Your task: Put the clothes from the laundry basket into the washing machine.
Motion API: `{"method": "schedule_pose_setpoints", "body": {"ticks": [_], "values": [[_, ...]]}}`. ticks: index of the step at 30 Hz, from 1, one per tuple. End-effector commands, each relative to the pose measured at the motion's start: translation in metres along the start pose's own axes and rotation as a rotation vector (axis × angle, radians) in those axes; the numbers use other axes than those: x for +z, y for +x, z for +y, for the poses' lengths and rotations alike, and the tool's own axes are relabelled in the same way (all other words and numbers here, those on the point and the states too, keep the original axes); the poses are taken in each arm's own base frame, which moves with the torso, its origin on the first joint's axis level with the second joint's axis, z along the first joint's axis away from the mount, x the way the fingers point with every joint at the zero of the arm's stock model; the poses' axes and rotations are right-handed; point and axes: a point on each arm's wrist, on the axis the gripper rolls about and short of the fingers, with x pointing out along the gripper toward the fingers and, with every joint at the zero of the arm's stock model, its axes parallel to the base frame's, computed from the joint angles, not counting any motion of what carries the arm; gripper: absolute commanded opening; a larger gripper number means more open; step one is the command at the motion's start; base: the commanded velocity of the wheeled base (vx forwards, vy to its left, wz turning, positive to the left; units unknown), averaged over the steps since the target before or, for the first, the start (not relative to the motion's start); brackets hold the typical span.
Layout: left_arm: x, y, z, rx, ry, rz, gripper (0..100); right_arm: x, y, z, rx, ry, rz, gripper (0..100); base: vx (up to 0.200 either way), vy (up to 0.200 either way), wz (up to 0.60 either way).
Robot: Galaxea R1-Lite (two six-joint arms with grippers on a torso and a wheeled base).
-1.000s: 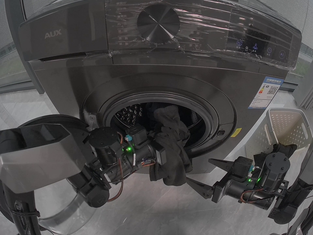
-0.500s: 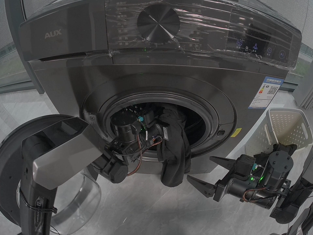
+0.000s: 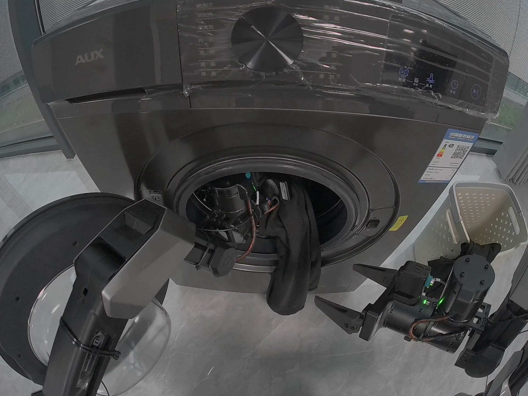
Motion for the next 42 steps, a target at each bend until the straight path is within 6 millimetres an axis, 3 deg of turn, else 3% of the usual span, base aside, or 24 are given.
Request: {"method": "schedule_pose_setpoints", "body": {"ticks": [1,6,7,11,12,16,22,27,36,42], "values": [[-0.017,0.024,0.021,0.122,0.008,-0.045,0,0.0,0.001,0.0,0.002,0.0,-0.003,100,0.0,0.0,0.0],[-0.016,0.024,0.018,0.123,-0.001,-0.03,0,0.0,0.001,0.001,0.004,0.001,-0.003,100,0.0,0.0,0.0],[-0.02,0.023,0.018,0.126,0.0,-0.018,100,0.001,0.002,0.0,0.002,0.001,-0.005,100,0.0,0.0,0.0],[-0.023,0.021,0.016,0.123,-0.004,-0.003,100,0.001,0.001,0.0,0.003,0.001,-0.006,100,0.0,0.0,0.0],[-0.033,0.012,0.012,0.122,-0.006,0.065,100,0.001,0.002,0.0,0.002,0.001,-0.005,100,0.0,0.0,0.0],[-0.032,-0.01,0.009,0.123,-0.002,0.165,100,0.0,0.001,0.0,0.001,0.001,-0.003,100,0.0,0.0,0.0],[-0.01,-0.045,-0.001,0.07,-0.021,0.282,100,0.001,0.002,0.0,0.002,0.0,-0.005,100,0.0,0.0,0.0],[-0.011,-0.071,-0.013,-0.018,-0.03,0.385,100,0.001,0.002,0.0,0.003,-0.001,-0.006,100,0.0,0.0,0.0],[-0.031,-0.07,-0.034,-0.104,-0.042,0.42,100,0.0,0.001,0.0,0.002,0.001,-0.003,100,0.0,0.0,0.0],[-0.06,-0.06,-0.035,-0.103,-0.036,0.436,100,0.0,0.001,0.0,0.002,0.001,-0.003,100,0.0,0.0,0.0]]}}
